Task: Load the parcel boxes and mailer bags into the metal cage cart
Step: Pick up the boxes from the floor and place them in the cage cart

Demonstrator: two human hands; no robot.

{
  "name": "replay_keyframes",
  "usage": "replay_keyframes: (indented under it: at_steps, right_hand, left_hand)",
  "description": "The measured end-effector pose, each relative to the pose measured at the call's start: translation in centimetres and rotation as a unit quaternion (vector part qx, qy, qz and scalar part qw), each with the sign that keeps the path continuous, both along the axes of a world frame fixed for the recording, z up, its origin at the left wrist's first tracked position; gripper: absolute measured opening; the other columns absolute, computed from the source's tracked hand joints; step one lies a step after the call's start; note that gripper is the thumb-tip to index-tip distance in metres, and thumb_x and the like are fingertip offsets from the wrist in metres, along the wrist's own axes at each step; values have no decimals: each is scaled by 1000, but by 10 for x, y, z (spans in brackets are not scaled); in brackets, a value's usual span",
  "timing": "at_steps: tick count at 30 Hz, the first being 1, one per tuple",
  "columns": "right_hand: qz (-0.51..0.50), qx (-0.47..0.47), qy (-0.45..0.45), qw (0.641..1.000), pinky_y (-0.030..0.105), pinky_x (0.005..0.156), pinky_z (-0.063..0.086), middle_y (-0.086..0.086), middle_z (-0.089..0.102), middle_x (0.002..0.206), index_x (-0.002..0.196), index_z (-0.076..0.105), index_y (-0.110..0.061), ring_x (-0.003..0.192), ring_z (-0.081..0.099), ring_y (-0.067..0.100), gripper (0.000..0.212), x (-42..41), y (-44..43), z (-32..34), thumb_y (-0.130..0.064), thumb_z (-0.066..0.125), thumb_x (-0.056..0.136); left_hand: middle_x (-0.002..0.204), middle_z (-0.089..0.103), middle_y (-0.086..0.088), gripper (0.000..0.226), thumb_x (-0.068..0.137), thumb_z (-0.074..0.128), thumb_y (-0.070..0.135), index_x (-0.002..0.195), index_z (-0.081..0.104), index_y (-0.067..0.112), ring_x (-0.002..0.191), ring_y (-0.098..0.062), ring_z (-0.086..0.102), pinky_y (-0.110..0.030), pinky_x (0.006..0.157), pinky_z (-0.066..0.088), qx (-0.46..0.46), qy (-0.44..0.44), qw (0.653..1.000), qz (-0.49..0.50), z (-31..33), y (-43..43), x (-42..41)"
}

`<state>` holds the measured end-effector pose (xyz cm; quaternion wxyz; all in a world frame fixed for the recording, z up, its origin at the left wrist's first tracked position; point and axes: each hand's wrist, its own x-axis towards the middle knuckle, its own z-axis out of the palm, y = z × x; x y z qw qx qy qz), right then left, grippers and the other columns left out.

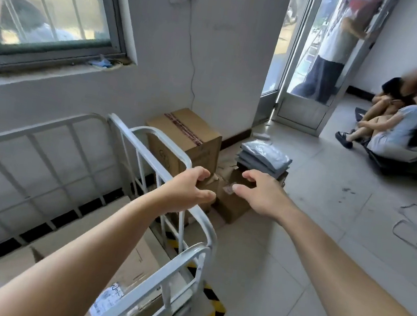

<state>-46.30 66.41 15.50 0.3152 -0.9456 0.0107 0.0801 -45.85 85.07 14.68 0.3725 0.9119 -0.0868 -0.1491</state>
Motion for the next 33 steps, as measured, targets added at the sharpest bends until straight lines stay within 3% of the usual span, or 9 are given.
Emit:
replay_keyframes:
  at_steps: [15, 23, 33]
  right_hand:
    - [54, 5, 3, 999, 30, 102, 37, 3, 48, 143, 141, 44, -18, 129, 46, 18, 54, 156, -96, -19, -39, 56, 93]
    - [82, 17, 17, 996, 30, 101, 38, 3, 47, 144, 143, 42, -17, 130, 46, 19, 55, 258, -139, -22, -38, 56, 94]
    - [241, 22, 35, 970, 32, 107, 33, 1, 40, 150, 148, 34, -17, 135, 40, 20, 59, 394, -169, -33, -34, 55, 95]
  left_hand:
    - [140, 48, -3, 54, 91, 62, 30, 139, 42, 14, 125, -17, 47, -27, 99, 37, -5, 11, 996, 88, -32, -98, 146]
    - [132, 52, -3, 51, 90, 63, 30, 136, 45, 15, 108, -12, 49, -24, 90, 38, -10, 29, 986, 161, -32, -133, 234]
    - [129, 52, -2, 51, 92, 61, 29, 138, 43, 14, 107, -13, 49, -24, 87, 37, -29, 62, 942, 327, -48, -170, 303]
